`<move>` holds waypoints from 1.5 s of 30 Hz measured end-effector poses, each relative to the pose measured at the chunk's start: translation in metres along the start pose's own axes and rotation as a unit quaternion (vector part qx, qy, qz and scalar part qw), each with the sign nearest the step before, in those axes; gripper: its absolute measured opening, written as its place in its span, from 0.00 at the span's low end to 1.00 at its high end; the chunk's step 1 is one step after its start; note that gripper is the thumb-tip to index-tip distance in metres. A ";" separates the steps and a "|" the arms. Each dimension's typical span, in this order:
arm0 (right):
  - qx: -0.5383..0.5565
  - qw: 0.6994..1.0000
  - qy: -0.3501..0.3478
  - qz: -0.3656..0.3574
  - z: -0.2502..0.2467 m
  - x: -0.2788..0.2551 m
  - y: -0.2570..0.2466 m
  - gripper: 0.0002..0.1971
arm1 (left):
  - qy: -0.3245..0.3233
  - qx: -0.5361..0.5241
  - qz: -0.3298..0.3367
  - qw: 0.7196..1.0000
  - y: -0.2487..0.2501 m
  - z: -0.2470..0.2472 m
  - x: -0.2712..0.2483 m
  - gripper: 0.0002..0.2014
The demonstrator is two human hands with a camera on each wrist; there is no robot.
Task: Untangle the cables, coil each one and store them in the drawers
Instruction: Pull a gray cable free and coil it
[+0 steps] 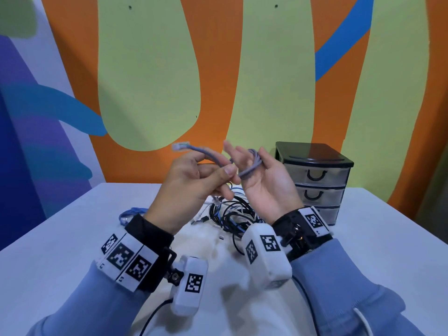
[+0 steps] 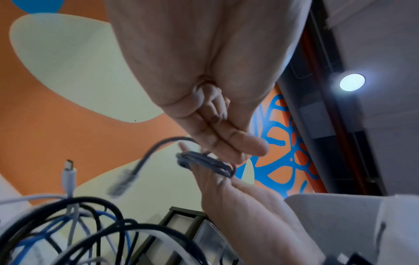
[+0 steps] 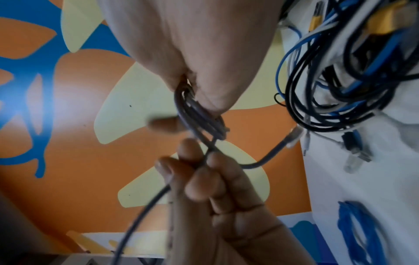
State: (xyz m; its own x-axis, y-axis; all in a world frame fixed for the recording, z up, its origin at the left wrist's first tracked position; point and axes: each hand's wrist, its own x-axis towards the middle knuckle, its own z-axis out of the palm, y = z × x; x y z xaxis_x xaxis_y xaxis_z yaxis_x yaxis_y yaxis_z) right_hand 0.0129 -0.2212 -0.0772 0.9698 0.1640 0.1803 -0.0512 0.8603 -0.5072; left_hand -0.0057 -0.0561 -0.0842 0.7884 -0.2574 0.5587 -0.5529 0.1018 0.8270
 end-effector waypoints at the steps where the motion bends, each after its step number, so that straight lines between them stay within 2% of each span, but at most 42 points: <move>1: -0.022 1.000 0.000 0.005 0.001 0.000 0.005 0.29 | 0.000 0.020 0.020 1.000 -0.001 0.001 -0.001 0.07; 4: -0.101 0.995 0.019 0.010 0.002 0.001 0.017 0.25 | 0.005 0.099 0.079 0.992 -0.006 0.001 -0.005 0.03; 7: -0.120 0.992 0.029 -0.024 0.000 0.003 0.017 0.28 | -0.004 0.175 0.124 0.977 -0.006 0.002 -0.008 0.07; 9: -0.107 0.993 0.028 -0.035 0.001 0.001 0.014 0.30 | -0.030 0.157 0.124 0.979 -0.002 0.003 -0.008 0.11; 13: -0.108 0.993 0.028 -0.042 0.002 -0.001 0.015 0.23 | -0.060 0.148 0.115 0.980 -0.004 -0.001 -0.004 0.14; 15: -0.116 0.992 0.031 -0.033 -0.001 0.001 0.018 0.19 | -0.059 0.196 0.158 0.966 -0.004 -0.006 -0.003 0.13; 17: -0.115 0.993 0.013 -0.020 -0.003 0.000 0.020 0.17 | -0.046 0.283 0.213 0.934 -0.004 -0.009 -0.001 0.12; 18: -0.120 0.993 0.007 -0.015 -0.003 -0.001 0.021 0.18 | -0.036 0.313 0.229 0.921 -0.004 -0.011 0.001 0.12; 19: -0.127 0.992 0.002 -0.015 -0.003 -0.001 0.022 0.18 | -0.031 0.318 0.229 0.920 -0.005 -0.012 0.001 0.12; 23: -0.179 0.983 -0.032 -0.018 0.003 -0.006 0.034 0.22 | -0.022 0.192 0.128 0.973 -0.007 -0.012 0.000 0.10; 26: -0.161 0.986 -0.027 -0.026 0.008 -0.009 0.034 0.27 | 0.010 0.092 0.069 0.993 -0.003 -0.011 0.001 0.15; 28: -0.160 0.986 -0.038 -0.029 0.011 -0.010 0.033 0.32 | 0.027 0.055 0.049 0.997 -0.001 -0.014 0.003 0.20; 30: -0.169 0.984 -0.028 -0.048 0.012 -0.011 0.031 0.31 | 0.035 -0.005 0.030 0.999 0.000 -0.017 0.005 0.21; 32: -0.186 0.979 -0.009 -0.088 0.012 -0.010 0.029 0.24 | 0.042 -0.078 0.017 0.996 0.004 -0.021 0.005 0.20; 34: -0.208 0.968 0.039 -0.132 0.006 -0.004 0.025 0.14 | 0.051 -0.145 0.007 0.988 0.006 -0.023 0.006 0.21; 36: -0.256 0.953 0.075 -0.145 0.003 -0.001 0.026 0.12 | 0.046 -0.188 -0.007 0.981 0.007 -0.022 0.006 0.22; 39: -0.331 0.937 0.039 -0.100 0.007 0.000 0.036 0.17 | 0.043 -0.210 -0.035 0.976 0.010 -0.019 0.004 0.23; 41: -0.325 0.943 0.023 -0.067 0.011 -0.003 0.041 0.15 | 0.064 -0.226 -0.042 0.971 0.014 -0.021 0.004 0.22; 45: -0.306 0.948 0.002 -0.087 0.011 -0.007 0.032 0.12 | 0.115 -0.192 -0.039 0.974 0.019 -0.030 0.006 0.20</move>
State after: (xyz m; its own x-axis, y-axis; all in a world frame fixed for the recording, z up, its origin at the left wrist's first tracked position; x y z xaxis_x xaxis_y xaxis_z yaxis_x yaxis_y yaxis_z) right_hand 0.0019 -0.1892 -0.0859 0.9519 0.0420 0.3036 0.2567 0.4322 -0.8645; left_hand -0.0038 -0.0272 -0.0630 0.8879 -0.0617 0.4559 -0.3818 0.4543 0.8049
